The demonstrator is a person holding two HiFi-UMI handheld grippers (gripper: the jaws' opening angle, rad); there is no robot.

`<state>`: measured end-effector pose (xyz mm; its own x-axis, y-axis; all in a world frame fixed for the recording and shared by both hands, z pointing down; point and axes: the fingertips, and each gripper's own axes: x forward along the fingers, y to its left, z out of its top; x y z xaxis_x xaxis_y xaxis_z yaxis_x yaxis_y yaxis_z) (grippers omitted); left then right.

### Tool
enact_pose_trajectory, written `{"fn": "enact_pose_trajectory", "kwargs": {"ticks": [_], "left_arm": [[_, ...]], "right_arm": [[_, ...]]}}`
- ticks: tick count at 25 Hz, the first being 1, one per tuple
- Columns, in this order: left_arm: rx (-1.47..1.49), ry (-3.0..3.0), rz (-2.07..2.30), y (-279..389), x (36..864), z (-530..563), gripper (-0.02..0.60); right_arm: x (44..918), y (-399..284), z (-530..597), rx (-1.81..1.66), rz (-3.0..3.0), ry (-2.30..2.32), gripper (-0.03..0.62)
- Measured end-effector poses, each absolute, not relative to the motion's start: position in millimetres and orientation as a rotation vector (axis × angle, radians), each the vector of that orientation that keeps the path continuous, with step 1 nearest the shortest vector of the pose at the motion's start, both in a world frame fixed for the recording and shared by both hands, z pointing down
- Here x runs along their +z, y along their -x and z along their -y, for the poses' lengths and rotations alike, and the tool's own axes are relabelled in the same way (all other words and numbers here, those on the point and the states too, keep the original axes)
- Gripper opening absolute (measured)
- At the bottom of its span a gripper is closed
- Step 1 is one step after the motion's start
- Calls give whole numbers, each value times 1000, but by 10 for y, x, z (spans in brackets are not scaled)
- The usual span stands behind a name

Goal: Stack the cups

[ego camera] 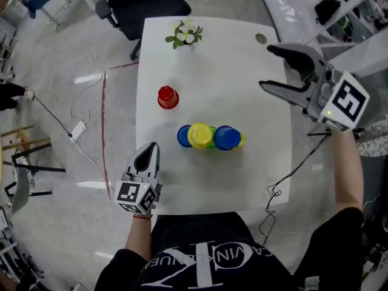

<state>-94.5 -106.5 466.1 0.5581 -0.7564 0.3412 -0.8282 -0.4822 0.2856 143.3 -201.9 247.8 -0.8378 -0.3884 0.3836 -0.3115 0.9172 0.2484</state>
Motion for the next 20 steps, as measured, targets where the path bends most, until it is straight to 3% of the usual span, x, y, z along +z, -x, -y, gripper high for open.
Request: {"fn": "enact_pose_trajectory", "kwargs": {"ticks": [10,20], "left_arm": [[188,-2327,1420,1219,4520,1124,5],[145,-2254,1516,1383,4442,1048,5]], "right_arm": [[4072,-129,2299,-199,2445,150,308],[4921,477,2359,-172,2333,363,324]]}}
